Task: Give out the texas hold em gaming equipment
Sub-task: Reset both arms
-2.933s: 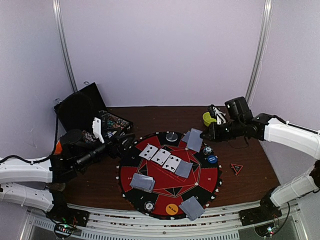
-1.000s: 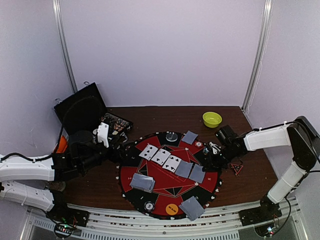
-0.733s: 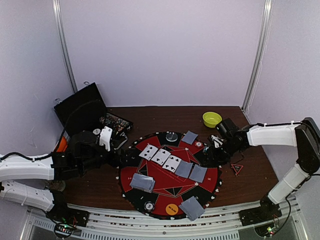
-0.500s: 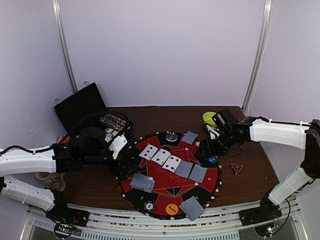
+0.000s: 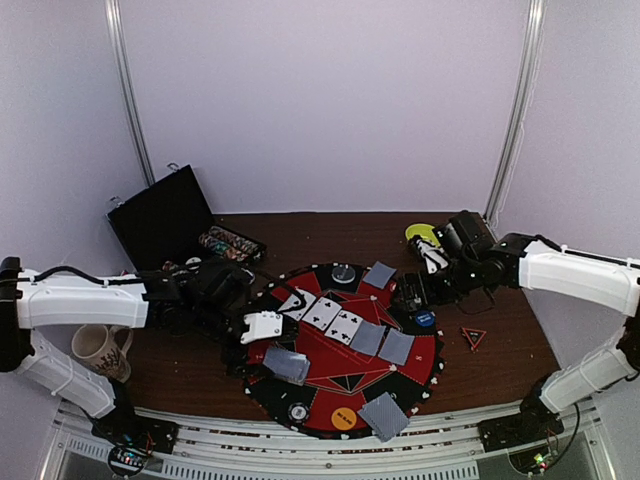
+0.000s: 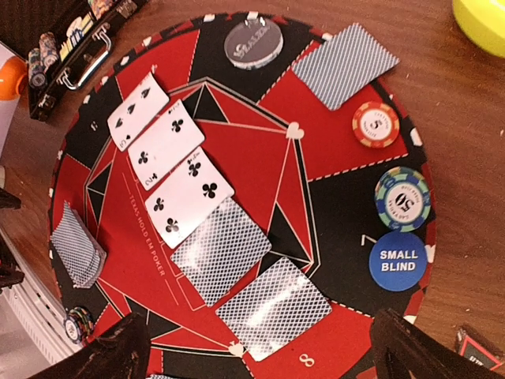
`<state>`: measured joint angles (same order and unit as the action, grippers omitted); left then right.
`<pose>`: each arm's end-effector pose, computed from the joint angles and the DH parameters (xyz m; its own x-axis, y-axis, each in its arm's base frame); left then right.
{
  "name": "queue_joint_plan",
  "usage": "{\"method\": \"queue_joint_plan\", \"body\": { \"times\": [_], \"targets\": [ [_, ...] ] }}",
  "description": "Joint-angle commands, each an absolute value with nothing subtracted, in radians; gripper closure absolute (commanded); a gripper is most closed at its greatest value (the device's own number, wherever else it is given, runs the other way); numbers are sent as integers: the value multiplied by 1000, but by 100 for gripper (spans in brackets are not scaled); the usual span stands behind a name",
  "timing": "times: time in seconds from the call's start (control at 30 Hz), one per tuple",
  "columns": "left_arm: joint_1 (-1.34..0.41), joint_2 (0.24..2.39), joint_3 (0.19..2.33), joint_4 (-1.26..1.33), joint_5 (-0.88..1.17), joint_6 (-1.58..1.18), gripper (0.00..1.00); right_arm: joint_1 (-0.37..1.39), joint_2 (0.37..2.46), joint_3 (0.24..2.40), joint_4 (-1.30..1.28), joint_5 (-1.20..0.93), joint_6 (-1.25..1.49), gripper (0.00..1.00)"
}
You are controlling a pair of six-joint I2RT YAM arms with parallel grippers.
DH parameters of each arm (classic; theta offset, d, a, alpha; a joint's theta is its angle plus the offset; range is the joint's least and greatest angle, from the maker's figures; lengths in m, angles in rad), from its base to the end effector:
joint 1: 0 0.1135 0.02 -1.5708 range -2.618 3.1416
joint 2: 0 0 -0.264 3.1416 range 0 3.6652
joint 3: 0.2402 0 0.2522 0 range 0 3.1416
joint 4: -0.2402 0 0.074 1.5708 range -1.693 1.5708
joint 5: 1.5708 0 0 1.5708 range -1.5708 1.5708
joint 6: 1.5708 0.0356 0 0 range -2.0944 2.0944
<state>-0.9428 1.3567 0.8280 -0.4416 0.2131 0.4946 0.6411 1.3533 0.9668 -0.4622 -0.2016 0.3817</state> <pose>0.1509 -0.2206 0.2100 -0.0179 0.8143 -0.5802 0.9880 0.1034 0.1146 0.2237 0.1759 0.2528 -0.8159 -0.1535 -0.5574 -0.4182 0.8224 0.3857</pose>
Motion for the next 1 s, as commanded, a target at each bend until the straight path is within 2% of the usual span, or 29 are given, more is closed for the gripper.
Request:
{"method": "queue_joint_plan", "body": {
  "times": [0.0,0.2,0.47,0.7,0.87,0.97],
  "targets": [
    [-939,1241,745,-100,111,469,2,610,1256,961,-417,-61,355,0],
    [-850,1162,662,140,-75,303,2,457,1115,913,-293,115,318,0],
    [-632,1096,572,279,-487,29,2,201,1001,718,43,147,309,0],
    [-484,1050,366,622,-752,-55,2,74,1012,539,360,165,266,0],
    [-383,1123,269,836,-853,-97,2,39,1058,411,605,195,209,0],
    [-371,1206,232,995,-877,-32,2,34,1094,346,730,212,184,0]
  ]
}}
